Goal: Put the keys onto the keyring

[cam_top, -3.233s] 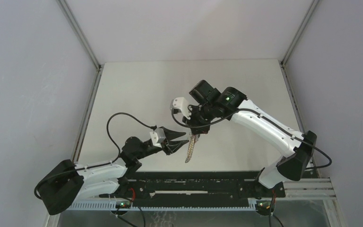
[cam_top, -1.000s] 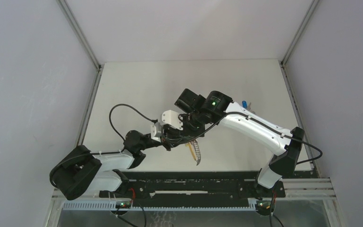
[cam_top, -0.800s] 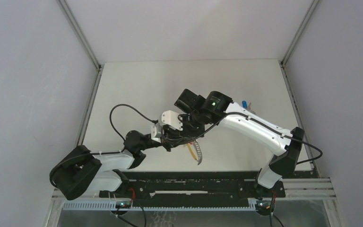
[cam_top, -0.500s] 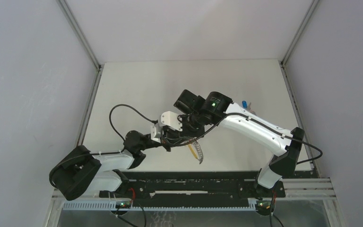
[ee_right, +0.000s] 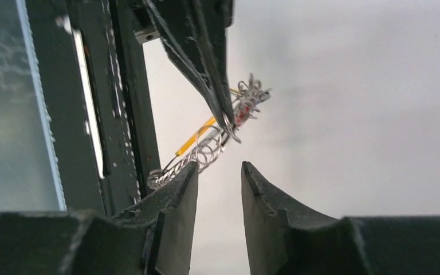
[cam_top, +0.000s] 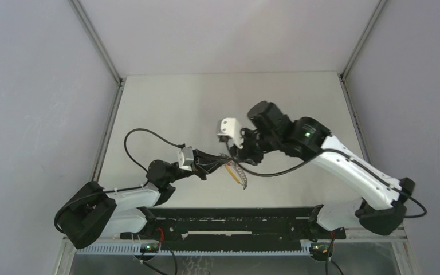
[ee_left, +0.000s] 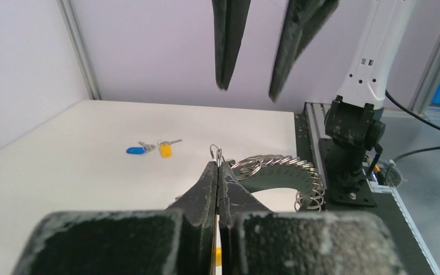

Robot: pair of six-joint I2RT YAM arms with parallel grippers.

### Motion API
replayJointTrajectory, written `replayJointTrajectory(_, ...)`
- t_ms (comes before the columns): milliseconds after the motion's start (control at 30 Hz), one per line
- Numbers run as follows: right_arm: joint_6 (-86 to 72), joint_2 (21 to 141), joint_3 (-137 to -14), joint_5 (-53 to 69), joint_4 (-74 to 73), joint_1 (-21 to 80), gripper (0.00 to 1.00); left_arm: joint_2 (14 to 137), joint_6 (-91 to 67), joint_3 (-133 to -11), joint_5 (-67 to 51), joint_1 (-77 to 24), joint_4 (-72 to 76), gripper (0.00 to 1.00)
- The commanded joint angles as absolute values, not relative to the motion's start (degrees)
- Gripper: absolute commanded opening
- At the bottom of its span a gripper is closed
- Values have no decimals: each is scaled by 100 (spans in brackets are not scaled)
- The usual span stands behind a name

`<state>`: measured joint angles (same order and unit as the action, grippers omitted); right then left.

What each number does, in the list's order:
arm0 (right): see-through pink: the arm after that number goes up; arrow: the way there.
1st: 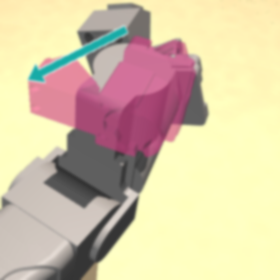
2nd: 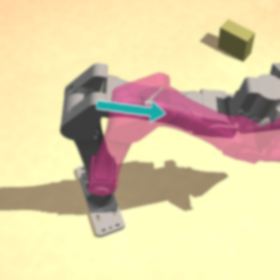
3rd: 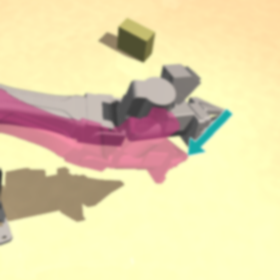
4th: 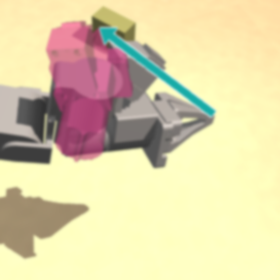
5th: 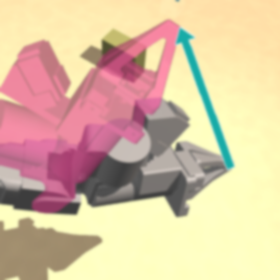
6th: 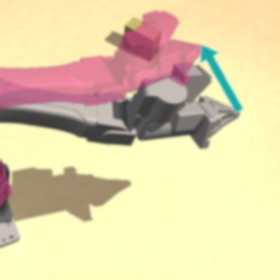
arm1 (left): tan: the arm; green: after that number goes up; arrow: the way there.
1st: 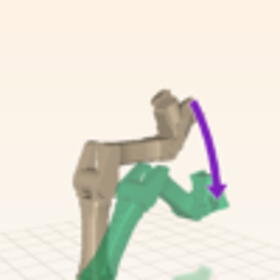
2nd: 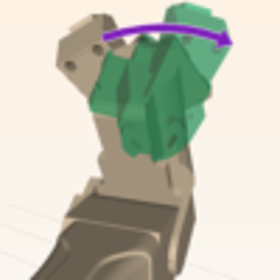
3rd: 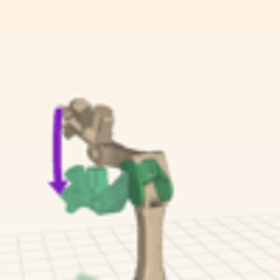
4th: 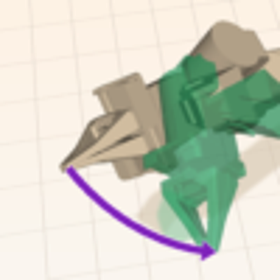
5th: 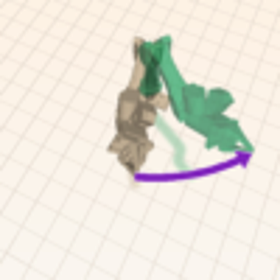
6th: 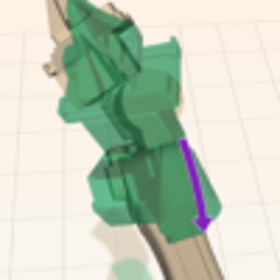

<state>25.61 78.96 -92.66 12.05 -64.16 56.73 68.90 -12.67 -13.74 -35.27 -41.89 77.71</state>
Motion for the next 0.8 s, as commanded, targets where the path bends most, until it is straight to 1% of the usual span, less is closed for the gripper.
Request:
replayJointTrajectory(0,1843,6959,-8445,2635,-4985,4787,34,6627,-1135,-1395,-3276,-4210,8312,0)
replayJointTrajectory(100,1764,6419,-7531,3882,-4147,4160,35,6548,-1127,-1427,-3307,-4210,8334,0)
replayJointTrajectory(200,1822,6193,-7143,4762,-3656,3807,36,6452,-1112,-1468,-3372,-4210,8340,0)
replayJointTrajectory(400,1788,6476,-6891,5583,-3099,3453,35,6268,-1105,-1546,-3500,-4219,8341,0)
replayJointTrajectory(767,1603,6903,-6898,6268,-2544,3450,32,6054,-1036,-1596,-3579,-4219,8341,0)
